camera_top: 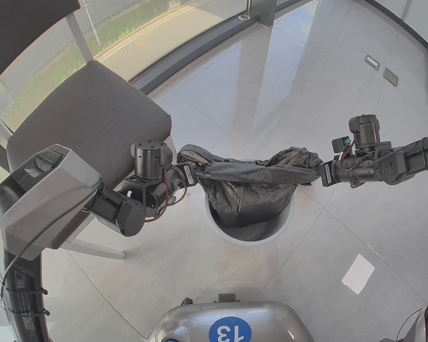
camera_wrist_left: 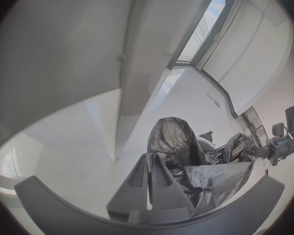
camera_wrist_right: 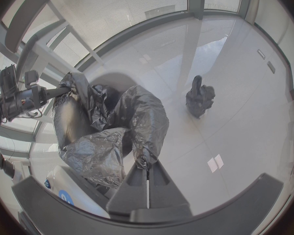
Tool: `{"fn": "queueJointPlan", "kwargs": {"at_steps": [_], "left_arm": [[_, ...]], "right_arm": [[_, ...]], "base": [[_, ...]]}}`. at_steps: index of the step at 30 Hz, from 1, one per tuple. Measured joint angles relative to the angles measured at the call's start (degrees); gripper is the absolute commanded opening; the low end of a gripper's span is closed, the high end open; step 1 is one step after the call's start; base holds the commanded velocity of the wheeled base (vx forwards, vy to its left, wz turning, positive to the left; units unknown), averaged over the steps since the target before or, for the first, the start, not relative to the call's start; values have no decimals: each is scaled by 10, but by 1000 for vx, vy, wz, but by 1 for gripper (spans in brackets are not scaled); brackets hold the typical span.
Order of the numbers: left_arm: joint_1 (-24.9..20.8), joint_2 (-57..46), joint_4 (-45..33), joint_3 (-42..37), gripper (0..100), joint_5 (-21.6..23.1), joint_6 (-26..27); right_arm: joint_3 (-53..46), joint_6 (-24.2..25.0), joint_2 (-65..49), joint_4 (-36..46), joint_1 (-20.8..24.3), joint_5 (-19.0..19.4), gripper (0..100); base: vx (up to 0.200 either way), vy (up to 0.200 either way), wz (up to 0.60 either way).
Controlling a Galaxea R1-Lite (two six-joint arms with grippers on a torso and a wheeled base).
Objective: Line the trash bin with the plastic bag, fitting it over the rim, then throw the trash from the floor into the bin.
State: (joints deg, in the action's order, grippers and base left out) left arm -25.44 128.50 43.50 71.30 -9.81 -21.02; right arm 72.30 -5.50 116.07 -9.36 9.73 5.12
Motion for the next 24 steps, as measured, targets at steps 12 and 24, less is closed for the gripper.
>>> {"fn": "queueJointPlan", "kwargs": {"at_steps": [12, 24], "left_arm": [[-1, 11, 1, 8, 0, 1, -2], [3, 28, 0, 18, 0, 1, -2]], "right_arm": [[15, 1, 23, 3, -12, -8, 0], [11, -2, 27, 5, -52, -9, 0]], "base": [[0, 0, 0], [0, 0, 0]]}}
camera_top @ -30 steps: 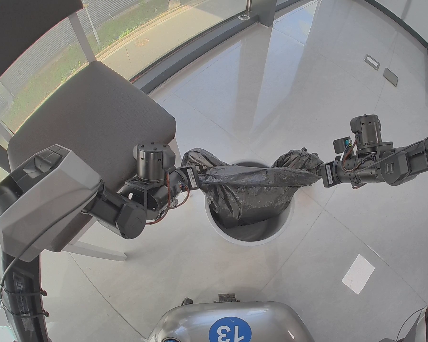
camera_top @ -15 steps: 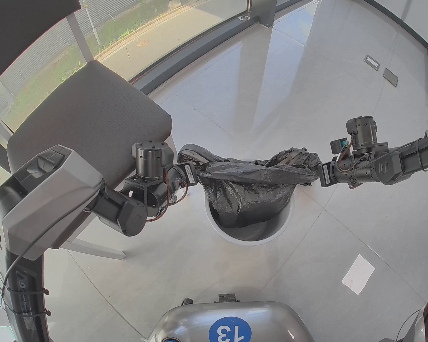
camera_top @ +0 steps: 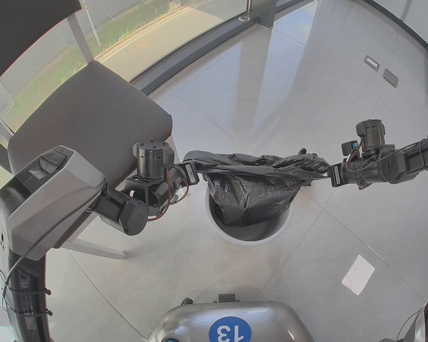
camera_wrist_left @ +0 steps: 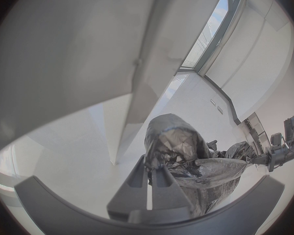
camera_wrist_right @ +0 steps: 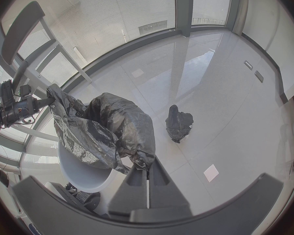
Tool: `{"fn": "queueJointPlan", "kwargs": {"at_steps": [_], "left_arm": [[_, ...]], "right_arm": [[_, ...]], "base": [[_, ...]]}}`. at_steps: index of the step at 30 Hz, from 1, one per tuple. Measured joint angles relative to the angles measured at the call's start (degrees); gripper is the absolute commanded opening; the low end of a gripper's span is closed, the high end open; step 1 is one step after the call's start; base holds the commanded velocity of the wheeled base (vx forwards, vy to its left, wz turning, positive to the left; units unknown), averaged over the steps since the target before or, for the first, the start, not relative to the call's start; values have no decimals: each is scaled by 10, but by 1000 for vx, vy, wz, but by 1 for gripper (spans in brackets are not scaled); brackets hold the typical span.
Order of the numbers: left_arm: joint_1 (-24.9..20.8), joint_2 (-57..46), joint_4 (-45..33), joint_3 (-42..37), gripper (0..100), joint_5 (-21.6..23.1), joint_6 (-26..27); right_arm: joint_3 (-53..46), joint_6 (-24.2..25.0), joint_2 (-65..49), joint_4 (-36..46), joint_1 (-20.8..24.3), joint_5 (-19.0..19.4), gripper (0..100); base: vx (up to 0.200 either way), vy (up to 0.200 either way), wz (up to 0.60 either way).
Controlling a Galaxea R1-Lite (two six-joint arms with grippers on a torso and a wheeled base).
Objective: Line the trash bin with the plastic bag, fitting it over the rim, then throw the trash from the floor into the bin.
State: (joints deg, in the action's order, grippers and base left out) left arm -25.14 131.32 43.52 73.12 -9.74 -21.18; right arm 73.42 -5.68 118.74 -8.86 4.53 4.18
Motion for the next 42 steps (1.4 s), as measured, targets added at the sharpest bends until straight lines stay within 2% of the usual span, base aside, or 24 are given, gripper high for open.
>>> {"fn": "queueJointPlan", "kwargs": {"at_steps": [9, 18, 27, 42], "left_arm": [[-2, 4, -4, 0, 0, -2, 0], [-31, -12, -33, -57, 0, -2, -2], [-58, -34, -17, -122, 0, -1, -15], [-55, -65, -15, -137, 0, -1, -15]], "right_arm": [[0, 1, 6, 0, 22, -2, 0], [-38, 2, 3, 0, 70, -2, 0], [-88, 1, -10, -1, 117, -1, 0], [-110, -2, -28, 0, 120, -10, 0]], "base": [[0, 0, 0], [0, 0, 0], [0, 0, 0], [0, 0, 0]]}}
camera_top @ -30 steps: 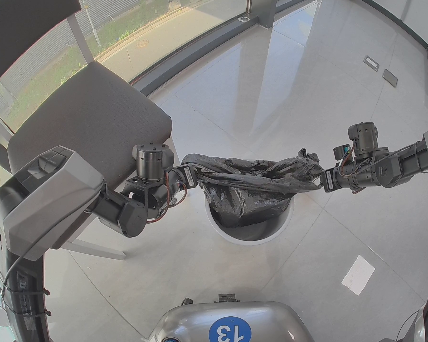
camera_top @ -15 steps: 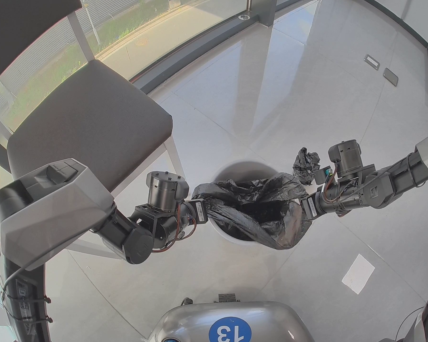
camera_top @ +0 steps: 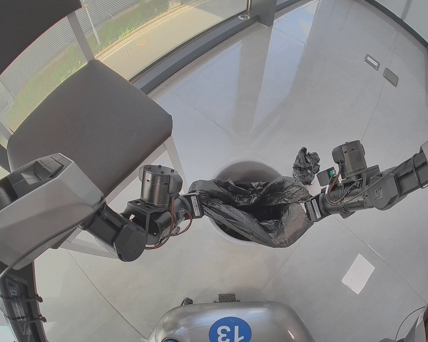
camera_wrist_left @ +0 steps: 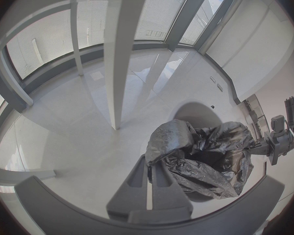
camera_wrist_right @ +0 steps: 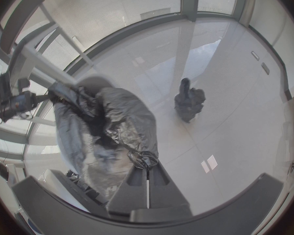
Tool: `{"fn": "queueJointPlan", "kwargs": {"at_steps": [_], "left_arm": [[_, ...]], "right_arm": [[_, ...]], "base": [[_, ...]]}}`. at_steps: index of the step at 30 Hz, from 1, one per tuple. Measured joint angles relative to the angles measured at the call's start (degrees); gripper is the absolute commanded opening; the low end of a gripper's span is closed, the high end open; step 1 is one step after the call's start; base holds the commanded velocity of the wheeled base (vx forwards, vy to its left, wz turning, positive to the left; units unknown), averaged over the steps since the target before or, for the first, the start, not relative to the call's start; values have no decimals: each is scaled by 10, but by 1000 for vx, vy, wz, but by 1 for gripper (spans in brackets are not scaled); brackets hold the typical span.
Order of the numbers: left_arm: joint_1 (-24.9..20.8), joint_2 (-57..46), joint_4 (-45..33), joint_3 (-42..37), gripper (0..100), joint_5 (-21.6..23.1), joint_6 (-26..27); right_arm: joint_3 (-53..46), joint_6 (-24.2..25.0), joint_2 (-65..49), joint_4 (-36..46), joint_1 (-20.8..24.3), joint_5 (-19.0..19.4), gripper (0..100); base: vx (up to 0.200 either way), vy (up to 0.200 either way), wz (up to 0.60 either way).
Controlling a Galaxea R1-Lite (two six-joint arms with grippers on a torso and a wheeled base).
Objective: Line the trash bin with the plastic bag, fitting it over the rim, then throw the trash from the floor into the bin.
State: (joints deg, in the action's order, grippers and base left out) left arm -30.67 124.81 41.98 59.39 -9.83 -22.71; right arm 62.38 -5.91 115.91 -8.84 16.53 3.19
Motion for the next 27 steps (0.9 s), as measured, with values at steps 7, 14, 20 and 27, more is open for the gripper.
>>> {"fn": "queueJointPlan", "kwargs": {"at_steps": [7, 14, 20, 27], "left_arm": [[-12, -14, 0, -23, 0, 0, 2], [-20, -27, 3, -45, 0, -1, 3], [-20, -39, 4, -59, 0, -1, 4], [-24, -44, 8, -66, 0, -1, 5]], "right_arm": [[-14, -5, -8, 1, 1, 0, 0], [-25, -9, -18, 1, 2, 0, 0], [-34, -18, -22, 1, 2, -1, 0], [-37, -23, -22, -5, 2, -1, 100]], "base": [[0, 0, 0], [0, 0, 0], [0, 0, 0], [0, 0, 0]]}}
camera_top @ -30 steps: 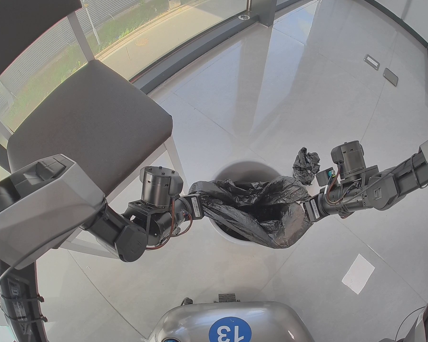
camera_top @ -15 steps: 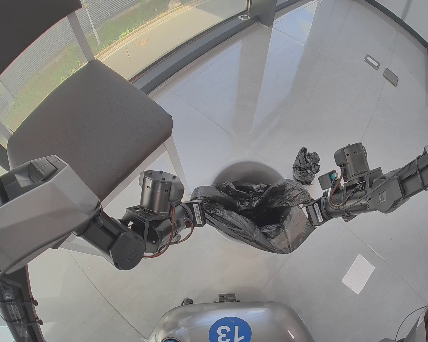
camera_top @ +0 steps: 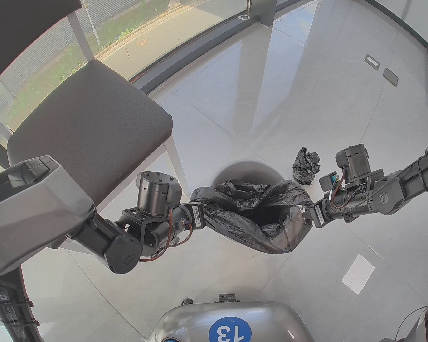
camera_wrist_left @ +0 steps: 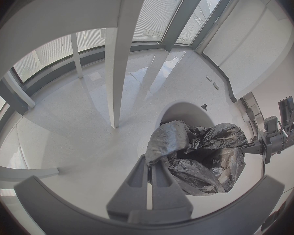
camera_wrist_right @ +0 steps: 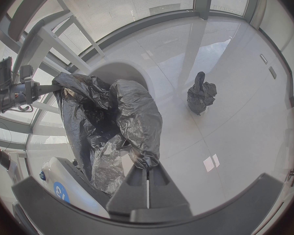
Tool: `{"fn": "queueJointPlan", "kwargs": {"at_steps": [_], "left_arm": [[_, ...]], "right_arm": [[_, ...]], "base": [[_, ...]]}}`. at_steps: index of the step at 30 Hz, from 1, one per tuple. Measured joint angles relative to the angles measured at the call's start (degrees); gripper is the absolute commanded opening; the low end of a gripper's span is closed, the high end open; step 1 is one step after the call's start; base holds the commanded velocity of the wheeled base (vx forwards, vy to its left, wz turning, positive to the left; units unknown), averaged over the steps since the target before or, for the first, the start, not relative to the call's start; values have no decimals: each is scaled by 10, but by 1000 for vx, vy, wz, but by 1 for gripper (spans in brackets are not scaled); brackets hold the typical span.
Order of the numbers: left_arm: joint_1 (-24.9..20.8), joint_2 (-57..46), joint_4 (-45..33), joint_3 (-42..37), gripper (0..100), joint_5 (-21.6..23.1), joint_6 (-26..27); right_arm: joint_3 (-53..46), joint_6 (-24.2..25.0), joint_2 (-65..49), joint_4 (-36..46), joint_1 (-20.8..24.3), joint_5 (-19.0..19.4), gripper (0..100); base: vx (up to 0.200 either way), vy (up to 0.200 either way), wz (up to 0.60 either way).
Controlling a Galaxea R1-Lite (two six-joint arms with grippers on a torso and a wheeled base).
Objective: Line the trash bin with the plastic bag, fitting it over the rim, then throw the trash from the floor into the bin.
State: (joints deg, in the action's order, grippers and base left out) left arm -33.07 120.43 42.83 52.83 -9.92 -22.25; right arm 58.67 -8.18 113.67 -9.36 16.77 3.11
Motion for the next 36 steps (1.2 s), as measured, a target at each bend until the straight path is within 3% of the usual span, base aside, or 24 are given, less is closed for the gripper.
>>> {"fn": "queueJointPlan", "kwargs": {"at_steps": [17, 27, 28, 36], "left_arm": [[-3, -10, 20, -36, 0, -3, 2], [6, -14, 45, -63, 0, -3, 8], [6, -14, 45, -63, 100, -3, 8], [9, -13, 45, -58, 100, -3, 8]], "right_arm": [[42, -1, -1, 3, -2, 0, 100], [74, -1, 1, 5, 20, 0, 100], [74, -1, 2, 5, 22, 0, 100], [76, -1, 1, 3, 25, 0, 100]], "base": [[0, 0, 0], [0, 0, 0], [0, 0, 0], [0, 0, 0]]}}
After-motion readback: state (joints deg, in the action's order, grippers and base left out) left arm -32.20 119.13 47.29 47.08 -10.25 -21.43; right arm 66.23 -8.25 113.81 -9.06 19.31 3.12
